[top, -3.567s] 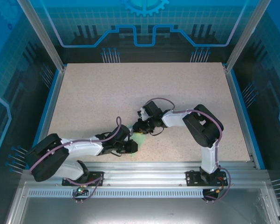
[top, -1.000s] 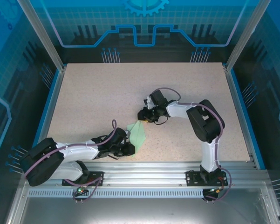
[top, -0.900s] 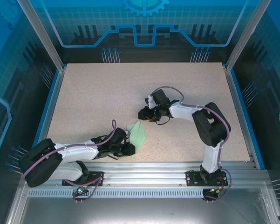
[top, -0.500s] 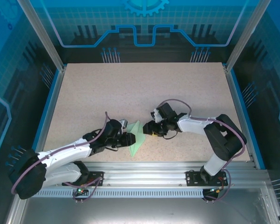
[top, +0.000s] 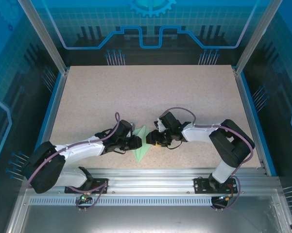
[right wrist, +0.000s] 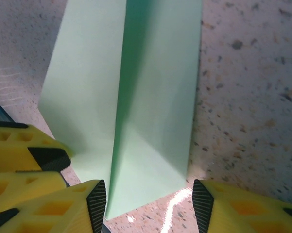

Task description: Fold a paper plane with a square sheet of paper (pick it up from the middle)

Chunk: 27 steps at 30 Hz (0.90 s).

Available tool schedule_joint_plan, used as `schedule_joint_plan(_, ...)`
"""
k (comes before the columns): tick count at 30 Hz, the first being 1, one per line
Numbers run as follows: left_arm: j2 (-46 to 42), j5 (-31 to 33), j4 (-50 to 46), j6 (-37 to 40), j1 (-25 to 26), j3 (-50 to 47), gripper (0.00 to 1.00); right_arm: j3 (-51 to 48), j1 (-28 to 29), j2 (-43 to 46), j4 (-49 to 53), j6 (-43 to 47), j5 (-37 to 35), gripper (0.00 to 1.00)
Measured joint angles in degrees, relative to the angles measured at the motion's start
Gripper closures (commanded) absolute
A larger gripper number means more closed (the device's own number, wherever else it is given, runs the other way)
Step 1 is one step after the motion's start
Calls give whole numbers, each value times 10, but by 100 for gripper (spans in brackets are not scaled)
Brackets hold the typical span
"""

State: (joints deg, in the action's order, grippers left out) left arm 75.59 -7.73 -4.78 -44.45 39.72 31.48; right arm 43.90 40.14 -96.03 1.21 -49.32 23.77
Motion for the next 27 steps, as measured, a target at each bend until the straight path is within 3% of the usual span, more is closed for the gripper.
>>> schedule_joint_plan(18,34,0,6,-5,-2,-2,78,-1,12,-22,-42,-34,10,51)
schedule_joint_plan(27,33,13,12,-24,-2,-25,81,8,19,-46,-82,-51,28,61)
